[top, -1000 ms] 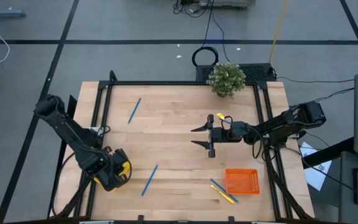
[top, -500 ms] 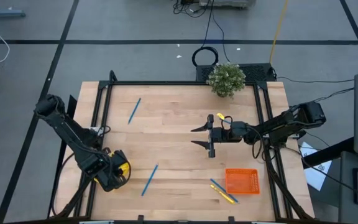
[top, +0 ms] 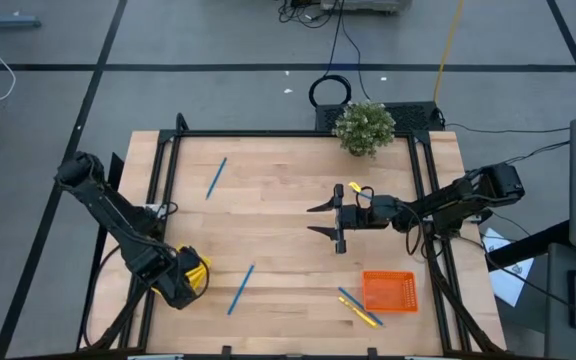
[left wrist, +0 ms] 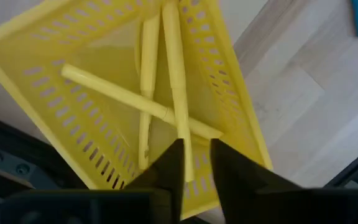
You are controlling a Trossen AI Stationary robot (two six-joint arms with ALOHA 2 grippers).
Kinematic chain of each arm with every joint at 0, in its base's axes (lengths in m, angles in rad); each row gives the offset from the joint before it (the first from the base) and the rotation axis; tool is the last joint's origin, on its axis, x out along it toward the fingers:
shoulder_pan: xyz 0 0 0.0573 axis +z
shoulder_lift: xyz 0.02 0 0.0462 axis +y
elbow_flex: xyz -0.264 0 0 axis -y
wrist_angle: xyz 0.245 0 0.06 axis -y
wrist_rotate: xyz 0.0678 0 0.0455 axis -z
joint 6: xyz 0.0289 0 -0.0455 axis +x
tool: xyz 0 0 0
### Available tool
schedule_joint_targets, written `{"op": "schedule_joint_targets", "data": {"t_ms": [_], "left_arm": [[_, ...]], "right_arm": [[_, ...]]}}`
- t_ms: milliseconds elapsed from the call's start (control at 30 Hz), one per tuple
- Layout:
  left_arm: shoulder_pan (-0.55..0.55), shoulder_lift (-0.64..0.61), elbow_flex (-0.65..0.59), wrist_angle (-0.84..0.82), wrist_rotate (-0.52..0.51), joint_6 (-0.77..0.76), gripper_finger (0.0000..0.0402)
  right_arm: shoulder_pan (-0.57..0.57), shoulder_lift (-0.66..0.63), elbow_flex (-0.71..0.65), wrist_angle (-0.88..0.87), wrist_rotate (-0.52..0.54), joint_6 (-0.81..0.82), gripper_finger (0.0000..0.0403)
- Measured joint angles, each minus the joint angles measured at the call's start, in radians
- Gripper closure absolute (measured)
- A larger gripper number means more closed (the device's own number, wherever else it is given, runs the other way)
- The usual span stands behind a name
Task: Sort pens & pencils
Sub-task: Adjust the yellow bin
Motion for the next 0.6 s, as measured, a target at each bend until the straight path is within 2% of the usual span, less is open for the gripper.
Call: {"op": "schedule_joint_targets", "data": {"t_ms": [133, 367, 600], "left_arm": [[-0.001, 0.007, 0.0, 0.002, 0.025, -0.02, 0.0393], [-0.013, 0.131, 0.0, 0.031, 0.151, -0.027, 0.0399], [-0.012, 0.178, -0.001, 0.039, 0.162, -0.002, 0.04]], "right_arm": [[0.0, 0.0, 0.0, -0.004, 0.0, 0.0, 0.0204], [0.0, 0.0, 0.0, -0.007, 0.0, 0.0, 0.0204], [0.0, 0.0, 0.0, -0.007, 0.0, 0.0, 0.0204]]}}
